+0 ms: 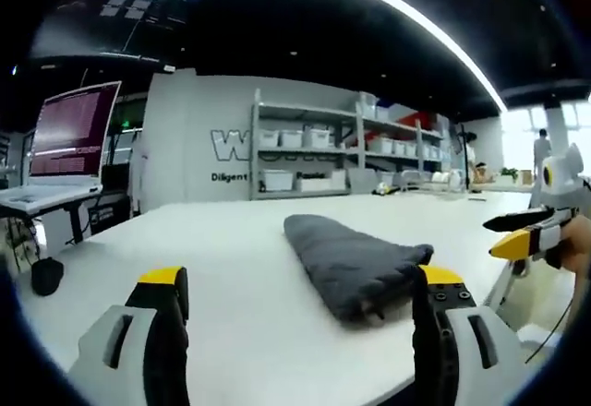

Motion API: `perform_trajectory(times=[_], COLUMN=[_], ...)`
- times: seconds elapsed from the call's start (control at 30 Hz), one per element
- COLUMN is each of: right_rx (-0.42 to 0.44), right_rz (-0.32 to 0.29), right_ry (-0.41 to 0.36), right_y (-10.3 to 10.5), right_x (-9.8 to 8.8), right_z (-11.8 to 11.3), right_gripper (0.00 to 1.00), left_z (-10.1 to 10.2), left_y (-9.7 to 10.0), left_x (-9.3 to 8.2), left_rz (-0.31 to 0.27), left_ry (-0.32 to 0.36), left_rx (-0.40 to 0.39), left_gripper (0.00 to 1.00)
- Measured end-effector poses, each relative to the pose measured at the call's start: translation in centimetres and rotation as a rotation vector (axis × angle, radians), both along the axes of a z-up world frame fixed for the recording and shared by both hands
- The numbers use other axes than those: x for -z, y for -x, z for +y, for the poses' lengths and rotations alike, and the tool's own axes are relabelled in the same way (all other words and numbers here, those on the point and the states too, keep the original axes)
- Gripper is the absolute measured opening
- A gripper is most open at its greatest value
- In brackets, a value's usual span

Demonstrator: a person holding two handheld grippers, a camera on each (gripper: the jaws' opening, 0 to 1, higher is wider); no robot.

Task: Open the folded towel by lifting each exposed corner and separating the folded layers until the towel lies flat within the target outline without major curled edges

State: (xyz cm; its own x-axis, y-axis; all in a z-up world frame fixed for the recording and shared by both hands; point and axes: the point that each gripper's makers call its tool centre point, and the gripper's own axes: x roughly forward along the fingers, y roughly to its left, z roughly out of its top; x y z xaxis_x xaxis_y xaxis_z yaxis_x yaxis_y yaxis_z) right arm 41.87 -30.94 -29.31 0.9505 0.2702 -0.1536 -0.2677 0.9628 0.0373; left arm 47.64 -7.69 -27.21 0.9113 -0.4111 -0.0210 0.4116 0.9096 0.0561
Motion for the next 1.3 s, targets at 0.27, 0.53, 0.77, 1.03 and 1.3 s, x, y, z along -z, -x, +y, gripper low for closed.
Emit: perform_trajectory(times=[0.27,0.53,0.77,1.03,1.3], right_rx=[0.007,0.024,0.027,0.033,0.036], right_rz=[-0.002,0.007,0.006,-0.003,-0.003], right_ry=[0.008,0.008,0.005,-0.004,-0.008], right_y=[0.2,0.1,0.1,0.4,0.4], right_x=[-0.1,0.2,0.1,0.0,0.0], right_z=[0.1,-0.4,-0.6,-0.8,-1.0], right_gripper=[0.99,0.99,0.99,0.99,0.99], left_z=[-3.7,-8.3,-12.2,-14.2,-14.5], left_y=[-0.4,-0.1,0.5,0.7,0.5], left_x=[-2.9,-2.7,-1.4,-0.5,0.5], left_rz=[-0.187,-0.264,-0.299,-0.382,-0.410], left_ry=[-0.252,-0.381,-0.467,-0.632,-0.761], left_rx=[0.011,0.086,0.193,0.210,0.200], left_gripper=[0.94,0.92,0.85,0.79,0.63])
